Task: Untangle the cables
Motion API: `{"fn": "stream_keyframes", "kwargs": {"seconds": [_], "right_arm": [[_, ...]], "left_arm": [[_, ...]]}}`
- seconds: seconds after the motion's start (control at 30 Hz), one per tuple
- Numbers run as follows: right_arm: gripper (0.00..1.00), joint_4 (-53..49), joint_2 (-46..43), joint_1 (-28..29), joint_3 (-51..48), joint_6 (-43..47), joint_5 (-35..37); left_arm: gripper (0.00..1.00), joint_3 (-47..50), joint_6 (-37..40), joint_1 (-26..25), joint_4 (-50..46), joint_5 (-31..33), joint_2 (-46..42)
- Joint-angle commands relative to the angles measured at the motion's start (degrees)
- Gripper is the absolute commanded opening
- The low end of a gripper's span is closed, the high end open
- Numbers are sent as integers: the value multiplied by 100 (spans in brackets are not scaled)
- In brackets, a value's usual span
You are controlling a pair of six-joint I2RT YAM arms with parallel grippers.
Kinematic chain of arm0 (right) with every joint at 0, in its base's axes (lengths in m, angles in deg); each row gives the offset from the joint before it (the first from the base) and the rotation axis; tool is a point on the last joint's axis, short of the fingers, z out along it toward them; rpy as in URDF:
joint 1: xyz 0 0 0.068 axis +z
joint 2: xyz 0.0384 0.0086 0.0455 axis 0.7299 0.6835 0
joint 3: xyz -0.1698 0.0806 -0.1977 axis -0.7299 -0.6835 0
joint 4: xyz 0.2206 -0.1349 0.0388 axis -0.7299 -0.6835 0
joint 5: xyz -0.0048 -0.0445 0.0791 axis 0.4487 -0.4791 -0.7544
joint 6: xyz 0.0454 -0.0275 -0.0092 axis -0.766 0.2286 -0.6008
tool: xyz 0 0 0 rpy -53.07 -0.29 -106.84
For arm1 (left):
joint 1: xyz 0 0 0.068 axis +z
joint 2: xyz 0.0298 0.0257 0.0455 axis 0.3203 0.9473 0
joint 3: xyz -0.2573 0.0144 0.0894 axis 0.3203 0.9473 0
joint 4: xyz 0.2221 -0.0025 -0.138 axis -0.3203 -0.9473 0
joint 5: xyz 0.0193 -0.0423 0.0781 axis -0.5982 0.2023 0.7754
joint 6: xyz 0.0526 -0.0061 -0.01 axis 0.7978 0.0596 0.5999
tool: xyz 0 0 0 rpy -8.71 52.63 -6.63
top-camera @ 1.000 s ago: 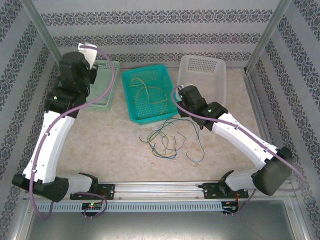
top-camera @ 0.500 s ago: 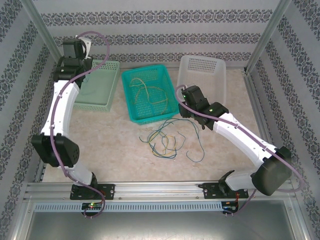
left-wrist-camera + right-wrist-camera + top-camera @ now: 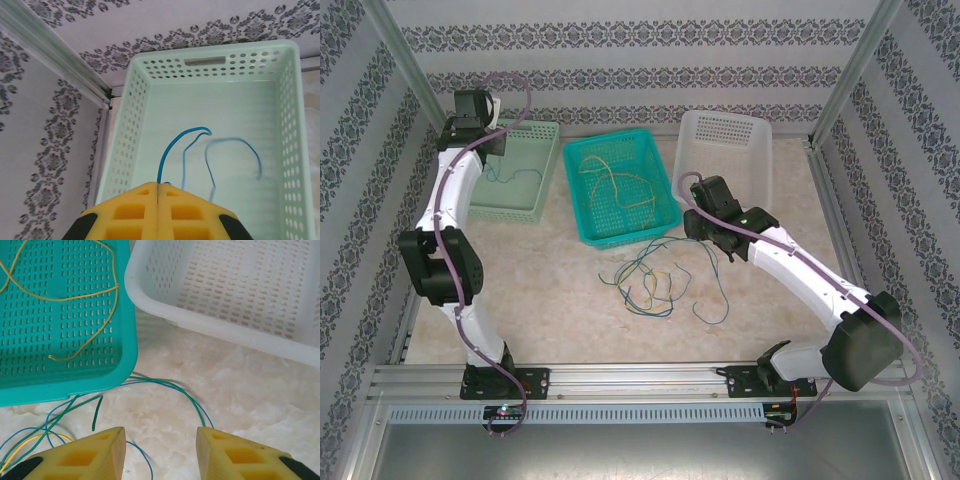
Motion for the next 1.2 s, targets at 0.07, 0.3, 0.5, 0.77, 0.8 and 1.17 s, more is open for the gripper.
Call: {"fn": "stream_keyframes", "kwargs": {"seconds": [0.07, 0.3, 0.5, 0.77, 0.8, 1.17], "right_arm": [[45, -40, 169, -101, 45, -124, -161], [49, -231, 142, -211, -182, -177, -226], [51, -574, 15, -525, -909, -733, -388], [58, -718, -111, -835, -1919, -1206, -420], [57, -608, -59, -890, -2018, -1218, -604], [44, -317, 736, -905, -2158, -964, -946]], "left_arm": [[30, -275, -456, 73, -281, -677, 398], [81, 18, -1208, 69, -761, -1009, 591], [100, 900, -1992, 47, -413, -1127, -8], [100, 1668, -2631, -11, -45, -1053, -811], [100, 1712, -2729, -11, -59, -1174, -820], [100, 2455, -3475, -11, 481, -2107, -1237]]}}
